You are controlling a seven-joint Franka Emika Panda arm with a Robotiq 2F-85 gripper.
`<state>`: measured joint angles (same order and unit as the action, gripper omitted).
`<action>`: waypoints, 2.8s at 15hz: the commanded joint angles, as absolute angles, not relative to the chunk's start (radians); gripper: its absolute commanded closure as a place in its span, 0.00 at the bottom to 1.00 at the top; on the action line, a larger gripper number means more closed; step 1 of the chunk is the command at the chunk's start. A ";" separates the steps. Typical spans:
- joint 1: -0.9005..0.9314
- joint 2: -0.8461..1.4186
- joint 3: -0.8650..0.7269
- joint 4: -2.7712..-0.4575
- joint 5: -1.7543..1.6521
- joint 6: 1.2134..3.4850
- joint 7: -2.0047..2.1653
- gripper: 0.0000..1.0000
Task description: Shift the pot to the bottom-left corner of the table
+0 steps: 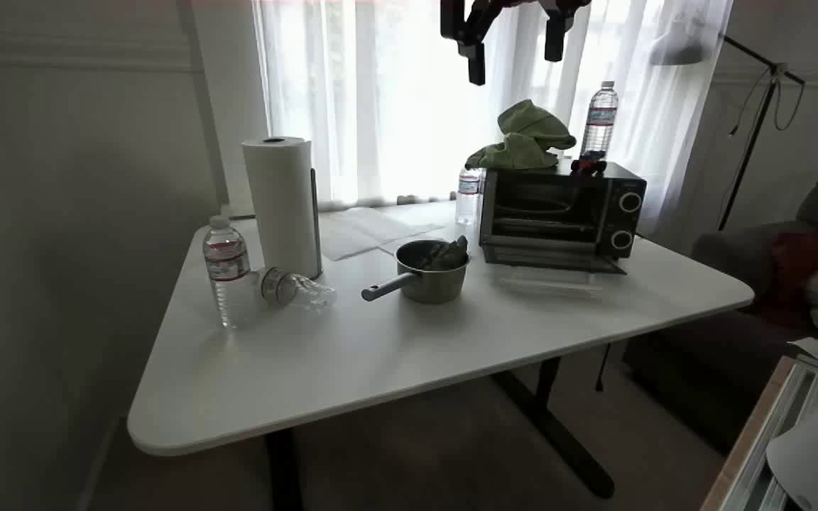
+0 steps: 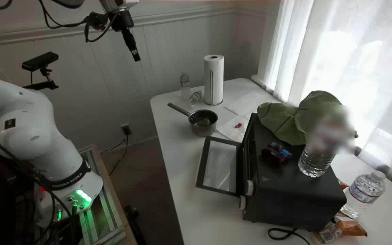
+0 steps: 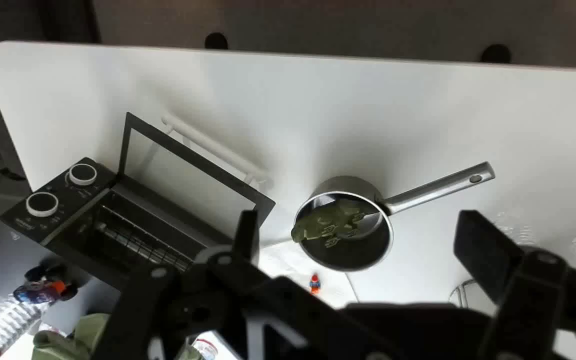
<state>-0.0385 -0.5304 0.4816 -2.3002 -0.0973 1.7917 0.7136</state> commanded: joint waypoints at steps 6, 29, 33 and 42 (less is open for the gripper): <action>0.016 -0.515 0.438 -2.297 -0.123 1.786 0.738 0.00; -0.035 -0.227 0.222 -2.410 -0.105 2.197 1.279 0.00; -0.015 -0.191 0.183 -2.423 -0.130 2.242 1.321 0.00; -0.011 -0.126 0.156 -2.429 -0.102 2.301 1.313 0.00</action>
<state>-0.0287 -0.1724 0.1893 -2.4257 -0.1271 2.2558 1.3217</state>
